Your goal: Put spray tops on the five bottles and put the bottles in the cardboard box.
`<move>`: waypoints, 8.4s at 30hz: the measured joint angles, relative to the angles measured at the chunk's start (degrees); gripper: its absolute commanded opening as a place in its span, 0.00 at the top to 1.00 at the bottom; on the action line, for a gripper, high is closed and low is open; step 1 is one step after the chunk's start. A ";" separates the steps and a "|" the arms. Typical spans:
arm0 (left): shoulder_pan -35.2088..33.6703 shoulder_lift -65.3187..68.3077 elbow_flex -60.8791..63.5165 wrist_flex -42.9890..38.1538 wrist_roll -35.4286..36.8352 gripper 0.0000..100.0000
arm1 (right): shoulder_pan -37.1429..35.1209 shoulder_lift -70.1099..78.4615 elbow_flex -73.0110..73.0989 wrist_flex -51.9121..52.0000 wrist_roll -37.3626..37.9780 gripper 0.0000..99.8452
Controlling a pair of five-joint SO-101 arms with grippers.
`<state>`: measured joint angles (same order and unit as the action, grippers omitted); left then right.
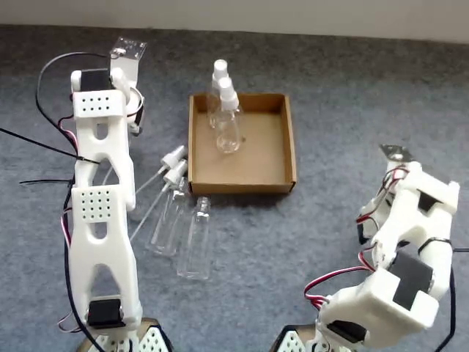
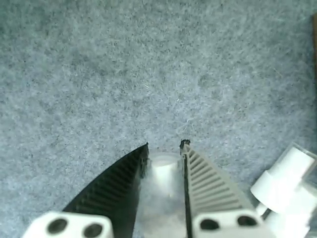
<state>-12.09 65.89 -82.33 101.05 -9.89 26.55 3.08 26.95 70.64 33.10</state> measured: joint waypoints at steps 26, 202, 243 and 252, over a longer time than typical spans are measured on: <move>0.00 -10.46 4.04 0.53 1.14 0.99 | -2.90 -10.99 -4.40 -2.11 -7.91 1.00; -15.30 -123.34 154.11 -54.33 0.70 0.89 | -59.16 -34.11 47.21 -112.44 -36.13 1.00; -15.30 -123.34 156.40 -55.47 0.70 0.89 | -59.60 -2.11 35.69 -120.09 -34.99 0.86; -15.30 -123.34 156.40 -55.47 0.70 0.89 | -59.78 -2.11 35.69 -120.09 -34.99 0.85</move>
<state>-27.38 -57.45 74.07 45.58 -9.19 -33.23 0.97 62.64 -49.45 -1.89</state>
